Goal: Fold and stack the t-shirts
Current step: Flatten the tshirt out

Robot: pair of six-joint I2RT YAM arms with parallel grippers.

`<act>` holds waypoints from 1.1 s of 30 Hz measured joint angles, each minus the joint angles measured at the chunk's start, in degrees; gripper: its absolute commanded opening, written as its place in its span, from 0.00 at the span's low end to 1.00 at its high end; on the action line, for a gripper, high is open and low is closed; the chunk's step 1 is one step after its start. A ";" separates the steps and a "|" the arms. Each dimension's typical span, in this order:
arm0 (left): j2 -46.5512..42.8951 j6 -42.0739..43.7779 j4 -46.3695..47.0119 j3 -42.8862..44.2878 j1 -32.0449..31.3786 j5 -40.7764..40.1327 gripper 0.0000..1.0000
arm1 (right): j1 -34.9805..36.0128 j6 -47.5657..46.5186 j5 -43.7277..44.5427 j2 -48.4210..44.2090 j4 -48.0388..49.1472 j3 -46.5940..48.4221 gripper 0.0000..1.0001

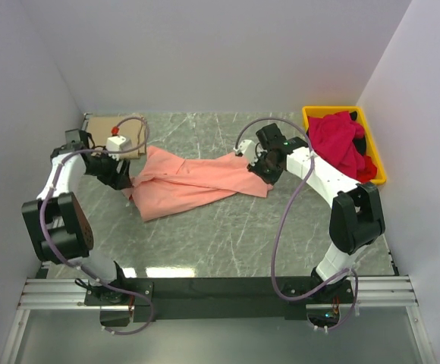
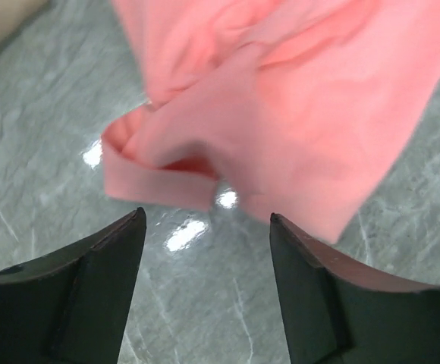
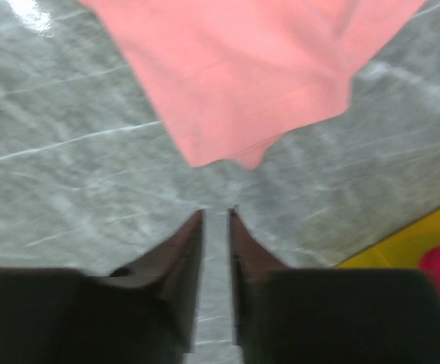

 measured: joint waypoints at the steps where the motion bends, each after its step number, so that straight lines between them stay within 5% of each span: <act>1: -1.64 0.07 0.87 -1.16 -1.20 -0.44 0.74 | 0.00 0.09 -0.46 0.04 -0.96 0.00 0.36; 5: -7.87 -0.74 5.46 -5.88 -7.98 -5.60 0.73 | 0.00 0.85 -1.55 0.24 -2.27 0.00 0.46; 14: -6.64 -2.32 13.33 -8.44 -15.21 -21.86 0.57 | 0.22 2.84 -1.16 2.54 -1.84 -0.09 0.47; 26: -2.71 -2.62 13.09 -3.30 -15.47 -28.48 0.01 | 1.64 4.39 0.37 4.76 0.90 -1.88 0.49; 33: -1.11 -2.95 11.91 -1.68 -15.47 -27.45 0.01 | 2.60 5.62 1.31 6.49 4.00 -3.28 0.50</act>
